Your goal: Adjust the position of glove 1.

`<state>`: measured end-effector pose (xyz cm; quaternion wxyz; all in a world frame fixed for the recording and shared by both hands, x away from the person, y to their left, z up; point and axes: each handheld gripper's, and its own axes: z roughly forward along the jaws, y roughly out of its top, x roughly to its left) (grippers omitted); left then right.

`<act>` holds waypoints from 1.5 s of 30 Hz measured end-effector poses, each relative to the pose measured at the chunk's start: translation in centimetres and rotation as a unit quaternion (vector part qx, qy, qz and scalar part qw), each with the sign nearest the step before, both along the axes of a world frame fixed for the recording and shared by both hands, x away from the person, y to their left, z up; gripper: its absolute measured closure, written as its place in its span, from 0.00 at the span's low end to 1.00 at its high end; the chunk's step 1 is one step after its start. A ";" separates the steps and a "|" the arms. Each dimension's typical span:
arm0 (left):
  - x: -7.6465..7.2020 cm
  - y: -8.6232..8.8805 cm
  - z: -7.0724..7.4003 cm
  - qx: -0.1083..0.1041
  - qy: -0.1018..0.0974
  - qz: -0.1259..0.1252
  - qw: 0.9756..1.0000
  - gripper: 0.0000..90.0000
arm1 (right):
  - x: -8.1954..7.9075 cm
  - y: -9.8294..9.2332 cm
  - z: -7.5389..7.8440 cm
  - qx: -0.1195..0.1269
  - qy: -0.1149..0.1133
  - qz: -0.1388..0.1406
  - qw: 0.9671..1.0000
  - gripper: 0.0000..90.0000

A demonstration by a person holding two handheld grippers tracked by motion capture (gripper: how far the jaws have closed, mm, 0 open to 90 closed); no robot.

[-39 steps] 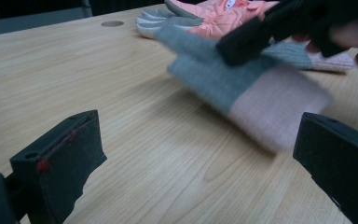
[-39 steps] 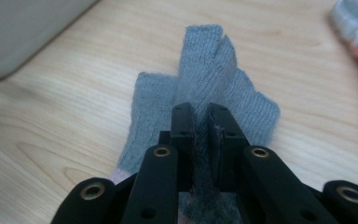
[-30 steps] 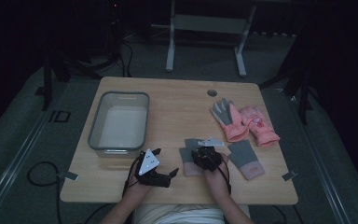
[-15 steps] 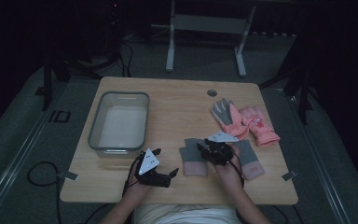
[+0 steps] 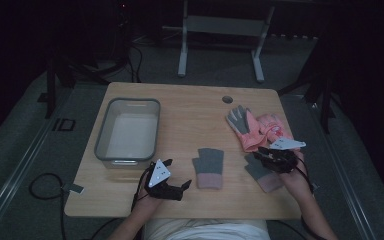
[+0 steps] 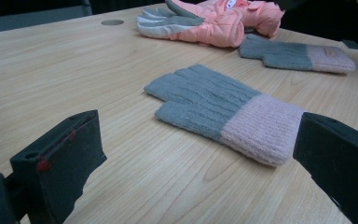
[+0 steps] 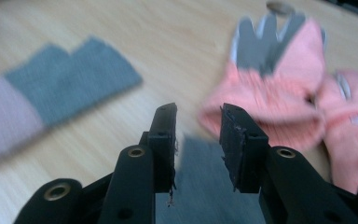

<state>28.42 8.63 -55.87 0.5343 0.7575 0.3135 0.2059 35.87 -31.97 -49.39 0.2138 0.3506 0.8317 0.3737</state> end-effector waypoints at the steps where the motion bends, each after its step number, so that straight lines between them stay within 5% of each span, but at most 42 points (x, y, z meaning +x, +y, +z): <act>1: 0.0 0.0 0.0 0.001 0.000 0.000 1.000 0.01 | 0.0 -0.5 -0.3 0.000 0.012 0.000 1.000 0.73; 10: 0.0 0.0 0.0 0.000 -0.001 0.003 1.000 0.01 | 0.0 -2.3 -4.0 -0.028 0.061 0.006 0.998 0.60; 16: 0.0 0.0 0.0 -0.001 -0.001 0.005 1.000 0.01 | -0.1 -2.8 -5.2 -0.005 0.071 -0.007 0.997 0.68; 19: 0.0 0.1 0.0 -0.002 -0.001 0.004 1.000 0.01 | -0.4 -2.7 -5.3 -0.007 0.068 -0.007 0.998 0.80; 22: 0.0 0.1 0.0 -0.002 0.000 0.004 1.000 0.01 | -0.6 -2.3 -5.2 -0.012 0.073 -0.013 0.997 0.89; 31: -0.2 -0.2 0.0 0.009 -0.010 0.004 1.000 0.01 | -1.7 -1.3 -4.1 -0.032 0.093 -0.052 0.994 0.93; 39: -0.2 -0.1 0.0 0.006 -0.009 0.004 1.000 0.01 | -4.1 1.4 0.1 0.014 0.055 -0.112 0.992 0.95; 45: -0.2 -0.1 0.0 0.006 -0.009 0.004 1.000 0.01 | -4.9 2.9 1.2 0.080 0.052 -0.166 0.982 0.95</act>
